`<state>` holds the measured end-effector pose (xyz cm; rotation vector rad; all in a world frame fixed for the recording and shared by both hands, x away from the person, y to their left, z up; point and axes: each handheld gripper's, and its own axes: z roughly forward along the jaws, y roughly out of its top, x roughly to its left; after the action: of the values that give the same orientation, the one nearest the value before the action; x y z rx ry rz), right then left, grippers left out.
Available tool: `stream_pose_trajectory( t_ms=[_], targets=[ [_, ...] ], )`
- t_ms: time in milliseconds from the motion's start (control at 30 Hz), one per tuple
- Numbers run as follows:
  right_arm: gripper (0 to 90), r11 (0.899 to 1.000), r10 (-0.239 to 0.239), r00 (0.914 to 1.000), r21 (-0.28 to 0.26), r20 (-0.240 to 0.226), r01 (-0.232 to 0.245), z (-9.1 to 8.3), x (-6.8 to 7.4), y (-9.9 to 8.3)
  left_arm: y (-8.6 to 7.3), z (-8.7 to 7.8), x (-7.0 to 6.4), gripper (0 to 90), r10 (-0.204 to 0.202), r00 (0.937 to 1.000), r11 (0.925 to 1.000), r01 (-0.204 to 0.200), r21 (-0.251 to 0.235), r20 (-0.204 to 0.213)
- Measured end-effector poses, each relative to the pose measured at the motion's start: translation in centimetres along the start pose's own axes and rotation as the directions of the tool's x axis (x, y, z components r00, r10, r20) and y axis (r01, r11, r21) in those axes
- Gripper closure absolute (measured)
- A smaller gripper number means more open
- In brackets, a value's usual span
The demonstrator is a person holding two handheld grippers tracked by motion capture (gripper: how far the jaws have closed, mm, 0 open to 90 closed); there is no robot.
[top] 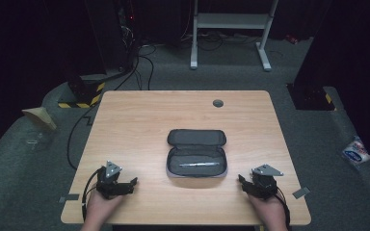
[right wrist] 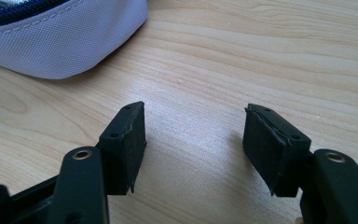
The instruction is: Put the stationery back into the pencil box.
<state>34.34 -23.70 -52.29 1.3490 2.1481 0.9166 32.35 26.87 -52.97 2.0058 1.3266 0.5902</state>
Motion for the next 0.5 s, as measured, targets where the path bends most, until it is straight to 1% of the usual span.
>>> stream_pose_trajectory(
  t_ms=[167,200,233,500],
  targets=[
    [38.6,1.0,0.0,1.0,0.0,0.0,0.0,0.0,0.01,0.0,-0.06,-0.08,0.11,10.8,-0.007,1.0,1.0,0.007,-0.004,0.006],
    [38.6,1.0,0.0,1.0,0.0,0.0,0.0,0.0,0.01,0.0,-0.1,-0.13,0.1,12.7,-0.018,0.9998,0.9998,0.018,-0.009,0.003],
    [38.6,1.0,0.0,1.0,0.0,0.0,0.0,0.0,0.01,0.0,-0.11,-0.14,0.11,15.1,-0.02,0.9998,0.9997,0.02,-0.013,0.002],
    [38.6,1.0,0.004,1.0,0.0,0.007,-0.004,0.04,0.05,0.04,-0.12,-0.14,0.1,15.5,-0.02,0.9998,0.9997,0.02,-0.014,0.003]
  ],
)
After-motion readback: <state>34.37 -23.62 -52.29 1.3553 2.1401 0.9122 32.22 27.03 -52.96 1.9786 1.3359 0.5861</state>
